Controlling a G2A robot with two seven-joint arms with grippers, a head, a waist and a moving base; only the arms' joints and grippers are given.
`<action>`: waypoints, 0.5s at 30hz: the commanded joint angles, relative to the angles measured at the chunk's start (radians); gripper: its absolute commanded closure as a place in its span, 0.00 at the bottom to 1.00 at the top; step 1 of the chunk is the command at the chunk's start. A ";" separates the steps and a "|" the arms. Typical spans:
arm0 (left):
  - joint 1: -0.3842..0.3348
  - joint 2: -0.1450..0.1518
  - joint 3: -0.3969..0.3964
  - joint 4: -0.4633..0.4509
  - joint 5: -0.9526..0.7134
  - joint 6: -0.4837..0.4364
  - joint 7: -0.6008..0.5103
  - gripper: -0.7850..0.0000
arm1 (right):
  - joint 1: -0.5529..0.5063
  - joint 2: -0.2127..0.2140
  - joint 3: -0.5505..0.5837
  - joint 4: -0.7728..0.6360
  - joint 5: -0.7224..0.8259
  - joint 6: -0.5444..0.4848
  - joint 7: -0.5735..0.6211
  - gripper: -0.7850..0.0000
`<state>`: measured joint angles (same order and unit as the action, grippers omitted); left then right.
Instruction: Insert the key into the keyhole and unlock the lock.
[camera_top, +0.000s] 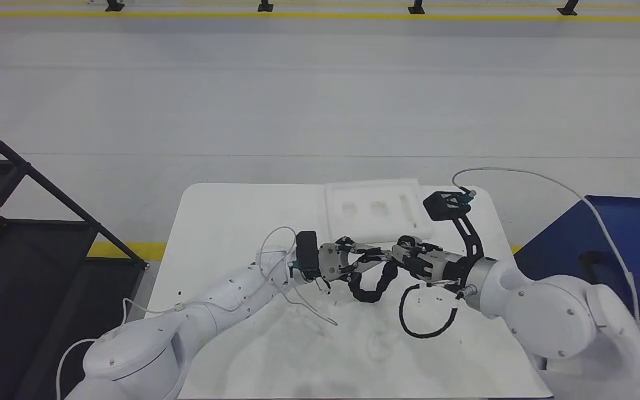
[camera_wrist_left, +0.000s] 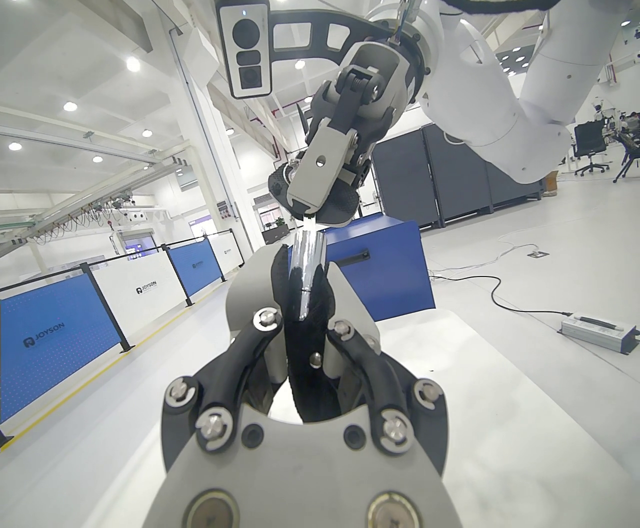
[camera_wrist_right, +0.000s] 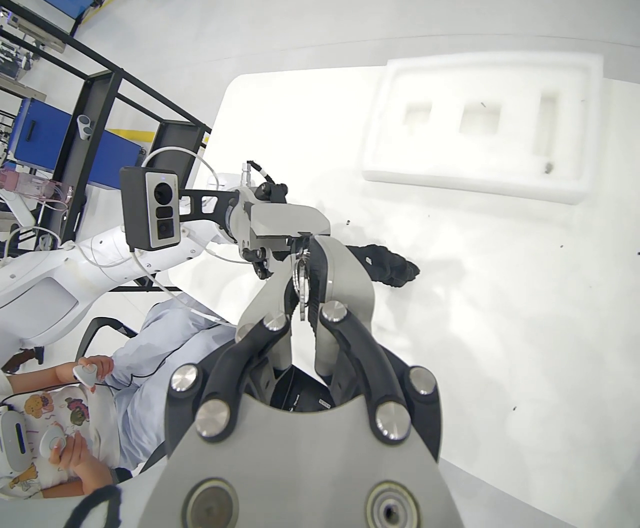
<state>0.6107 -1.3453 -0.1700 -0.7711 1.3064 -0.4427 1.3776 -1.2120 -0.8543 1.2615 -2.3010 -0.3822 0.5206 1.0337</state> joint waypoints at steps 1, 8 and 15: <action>0.000 -0.001 0.000 0.001 0.002 -0.001 -0.001 1.00 | 0.009 -0.001 -0.006 0.004 -0.002 0.006 0.007 1.00; -0.001 -0.003 0.000 0.002 -0.002 -0.003 -0.003 1.00 | 0.030 -0.005 -0.017 0.026 0.008 0.015 0.023 1.00; 0.001 -0.004 0.000 -0.002 -0.016 -0.016 -0.016 1.00 | 0.040 -0.009 -0.012 0.053 0.055 -0.001 0.018 0.14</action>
<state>0.6106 -1.3496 -0.1700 -0.7733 1.2941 -0.4554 1.3650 -1.1728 -0.8628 1.2463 -2.2510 -0.3388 0.5234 1.0533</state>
